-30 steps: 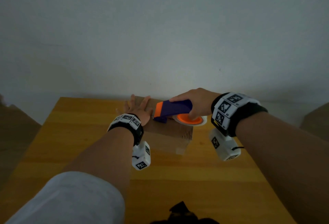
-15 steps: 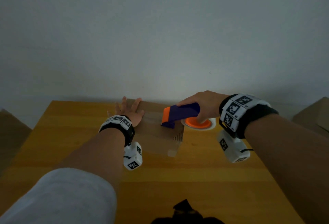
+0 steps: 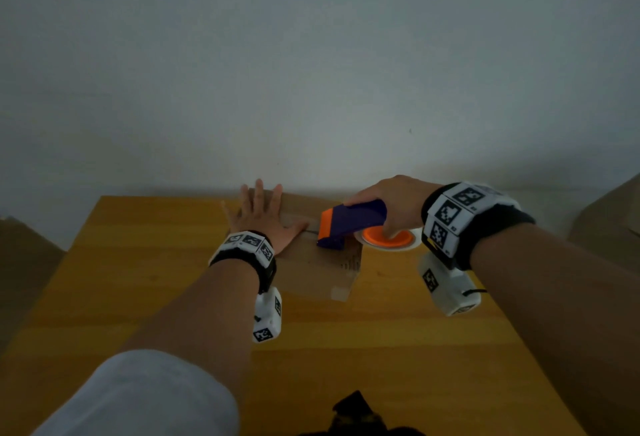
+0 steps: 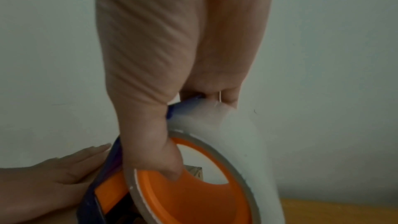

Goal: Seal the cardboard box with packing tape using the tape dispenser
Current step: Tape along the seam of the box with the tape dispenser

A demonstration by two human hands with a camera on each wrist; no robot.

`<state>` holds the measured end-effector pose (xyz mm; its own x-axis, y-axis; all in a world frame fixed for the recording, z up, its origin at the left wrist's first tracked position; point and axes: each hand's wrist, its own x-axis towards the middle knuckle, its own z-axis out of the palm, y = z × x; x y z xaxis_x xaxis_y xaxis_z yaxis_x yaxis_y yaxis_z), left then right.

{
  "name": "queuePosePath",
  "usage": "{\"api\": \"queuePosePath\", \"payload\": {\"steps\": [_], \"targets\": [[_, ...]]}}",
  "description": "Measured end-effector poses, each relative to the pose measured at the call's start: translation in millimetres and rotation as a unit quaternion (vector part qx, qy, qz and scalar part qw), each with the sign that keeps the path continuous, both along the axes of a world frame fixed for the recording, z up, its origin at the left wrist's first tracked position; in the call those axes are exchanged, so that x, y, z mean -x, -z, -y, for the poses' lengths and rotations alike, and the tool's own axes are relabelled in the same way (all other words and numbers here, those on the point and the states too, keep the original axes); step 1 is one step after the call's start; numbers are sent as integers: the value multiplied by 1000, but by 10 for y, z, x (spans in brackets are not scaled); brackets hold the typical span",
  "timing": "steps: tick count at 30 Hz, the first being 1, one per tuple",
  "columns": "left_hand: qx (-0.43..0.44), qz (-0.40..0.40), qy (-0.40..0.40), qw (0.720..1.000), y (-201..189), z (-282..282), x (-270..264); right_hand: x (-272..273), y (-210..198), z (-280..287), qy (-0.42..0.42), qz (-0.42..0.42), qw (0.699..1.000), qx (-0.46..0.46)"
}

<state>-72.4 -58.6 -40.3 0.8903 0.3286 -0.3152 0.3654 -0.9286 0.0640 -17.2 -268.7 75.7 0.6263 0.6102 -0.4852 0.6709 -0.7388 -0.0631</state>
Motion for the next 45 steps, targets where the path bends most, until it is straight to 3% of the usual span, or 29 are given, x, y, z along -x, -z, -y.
{"api": "queuePosePath", "payload": {"steps": [3, 5, 14, 22, 31, 38, 45], "targets": [[4, 20, 76, 997, 42, 140, -63, 2, 8, 14, 3, 0, 1000, 0], [19, 24, 84, 996, 70, 176, -73, 0, 15, 17, 2, 3, 1000, -2], [42, 26, 42, 998, 84, -220, -26, 18, 108, -255, -24, 12, 999, -42], [36, 34, 9, 999, 154, -163, -63, -4, 72, -316, -2, -8, 999, -38], [42, 27, 0, 999, 179, -173, -71, 34, 39, -213, 5, -27, 999, -32], [45, 10, 1, 999, 137, -170, -79, 49, -90, 269, 28, -7, 1000, 7], [52, -7, -6, 999, 50, -144, -68, 73, -10, 301, 11, 16, 1000, -7]]}}
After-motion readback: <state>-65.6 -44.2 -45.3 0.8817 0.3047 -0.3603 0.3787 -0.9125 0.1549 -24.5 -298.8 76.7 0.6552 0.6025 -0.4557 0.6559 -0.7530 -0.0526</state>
